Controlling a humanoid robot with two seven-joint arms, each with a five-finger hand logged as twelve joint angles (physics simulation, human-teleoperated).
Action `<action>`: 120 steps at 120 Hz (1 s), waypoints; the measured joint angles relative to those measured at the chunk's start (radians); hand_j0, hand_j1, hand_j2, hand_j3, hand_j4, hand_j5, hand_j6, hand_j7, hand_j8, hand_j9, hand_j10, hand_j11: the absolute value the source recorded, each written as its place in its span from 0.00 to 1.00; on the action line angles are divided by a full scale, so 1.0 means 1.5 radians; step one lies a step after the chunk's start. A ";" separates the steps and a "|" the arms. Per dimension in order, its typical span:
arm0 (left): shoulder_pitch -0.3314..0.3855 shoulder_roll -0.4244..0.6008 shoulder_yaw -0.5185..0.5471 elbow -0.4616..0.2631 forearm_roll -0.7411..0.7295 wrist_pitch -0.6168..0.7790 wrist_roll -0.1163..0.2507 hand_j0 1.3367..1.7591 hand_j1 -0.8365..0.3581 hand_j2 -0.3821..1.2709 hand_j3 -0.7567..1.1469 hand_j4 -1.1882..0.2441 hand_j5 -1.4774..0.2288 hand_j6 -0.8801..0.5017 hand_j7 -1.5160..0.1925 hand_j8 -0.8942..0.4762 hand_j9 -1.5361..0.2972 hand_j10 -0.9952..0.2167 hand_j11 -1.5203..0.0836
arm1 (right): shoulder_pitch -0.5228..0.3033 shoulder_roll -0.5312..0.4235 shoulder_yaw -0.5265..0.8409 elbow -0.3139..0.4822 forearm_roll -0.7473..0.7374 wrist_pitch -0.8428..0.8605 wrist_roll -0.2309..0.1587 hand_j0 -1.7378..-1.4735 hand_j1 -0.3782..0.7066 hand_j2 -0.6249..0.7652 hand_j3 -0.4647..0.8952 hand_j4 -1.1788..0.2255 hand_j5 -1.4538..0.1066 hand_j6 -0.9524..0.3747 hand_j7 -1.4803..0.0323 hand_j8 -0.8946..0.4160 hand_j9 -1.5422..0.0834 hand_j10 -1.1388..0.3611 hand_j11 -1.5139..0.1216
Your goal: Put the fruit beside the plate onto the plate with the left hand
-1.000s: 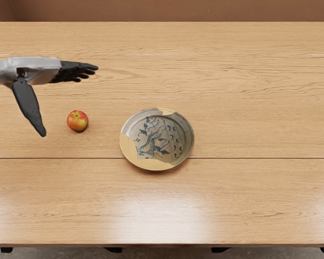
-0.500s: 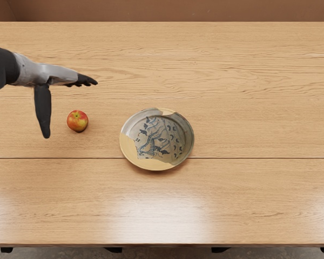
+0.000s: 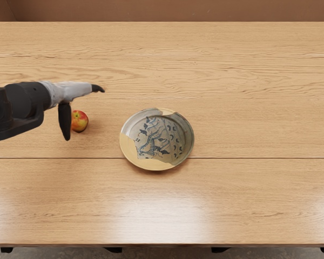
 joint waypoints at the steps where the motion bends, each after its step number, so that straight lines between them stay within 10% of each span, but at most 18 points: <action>1: 0.004 0.000 0.001 0.000 0.003 0.002 0.000 0.76 0.88 0.25 0.40 0.75 0.78 0.55 0.80 0.57 0.76 0.73 0.86 | 0.000 0.000 0.000 0.000 0.000 0.000 0.000 0.30 0.04 0.45 0.34 0.83 0.92 0.71 0.97 0.67 0.94 0.75 0.91; 120: 0.097 -0.114 0.028 0.142 0.148 0.133 0.000 0.76 0.65 0.28 0.40 0.59 0.60 0.38 0.63 0.40 0.59 0.53 0.67 | 0.000 0.000 -0.001 -0.003 0.000 0.000 0.000 0.30 0.04 0.45 0.34 0.83 0.92 0.71 0.97 0.67 0.94 0.75 0.91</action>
